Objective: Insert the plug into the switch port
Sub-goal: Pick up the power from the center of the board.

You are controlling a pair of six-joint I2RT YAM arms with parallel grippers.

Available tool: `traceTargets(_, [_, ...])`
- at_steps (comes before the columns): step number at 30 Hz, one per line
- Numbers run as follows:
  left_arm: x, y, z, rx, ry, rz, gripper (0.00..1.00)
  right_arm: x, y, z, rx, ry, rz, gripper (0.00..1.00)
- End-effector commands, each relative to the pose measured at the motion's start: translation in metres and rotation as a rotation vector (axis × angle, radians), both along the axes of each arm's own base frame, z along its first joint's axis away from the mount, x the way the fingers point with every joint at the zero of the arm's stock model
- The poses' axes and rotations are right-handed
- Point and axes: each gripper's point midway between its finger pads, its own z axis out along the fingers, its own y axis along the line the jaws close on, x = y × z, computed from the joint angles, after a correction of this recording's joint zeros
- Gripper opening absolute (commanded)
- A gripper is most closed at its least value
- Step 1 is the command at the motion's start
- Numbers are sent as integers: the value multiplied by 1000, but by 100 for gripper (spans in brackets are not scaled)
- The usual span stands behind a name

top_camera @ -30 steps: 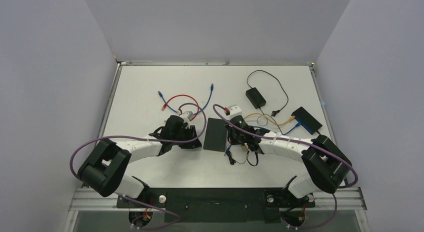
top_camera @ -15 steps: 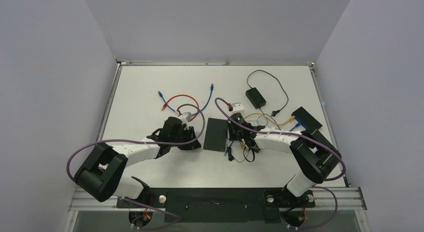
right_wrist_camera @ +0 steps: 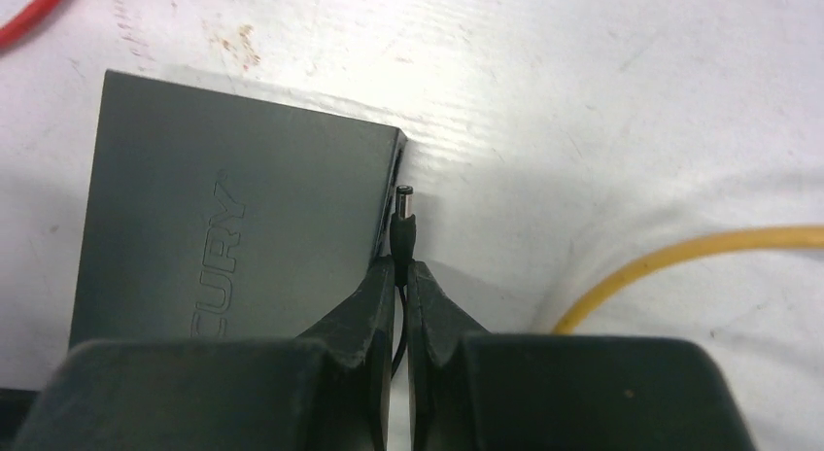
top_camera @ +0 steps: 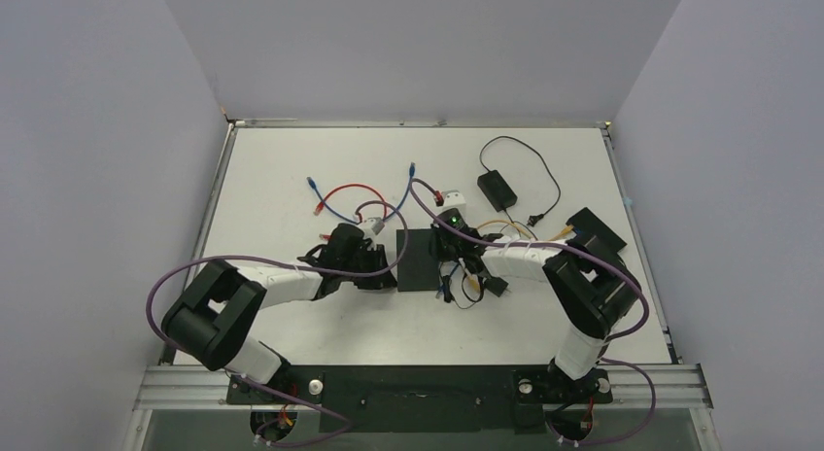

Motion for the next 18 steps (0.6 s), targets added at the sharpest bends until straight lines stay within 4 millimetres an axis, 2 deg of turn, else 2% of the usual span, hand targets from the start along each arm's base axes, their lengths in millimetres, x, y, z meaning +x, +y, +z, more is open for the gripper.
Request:
traceTargets(1, [-9, -19, 11, -40, -22, -90, 19, 19, 41, 28, 87, -74, 94, 0])
traceTargets(5, [-28, -24, 17, -72, -8, -134, 19, 15, 70, 35, 86, -79, 209, 0])
traceTargets(10, [-50, -30, 26, -142, 6, -134, 19, -4, 105, 36, 108, -60, 356, 0])
traceTargets(13, [-60, -33, 31, -160, -3, -137, 19, -4, 99, 39, 105, -76, 333, 0])
traceTargets(14, [-60, -33, 35, -164, -12, -131, 19, -4, 92, 36, 89, -79, 315, 0])
traceTargets(18, [-57, -22, 46, -122, -58, -108, 20, -2, 60, 51, 24, -146, 232, 0])
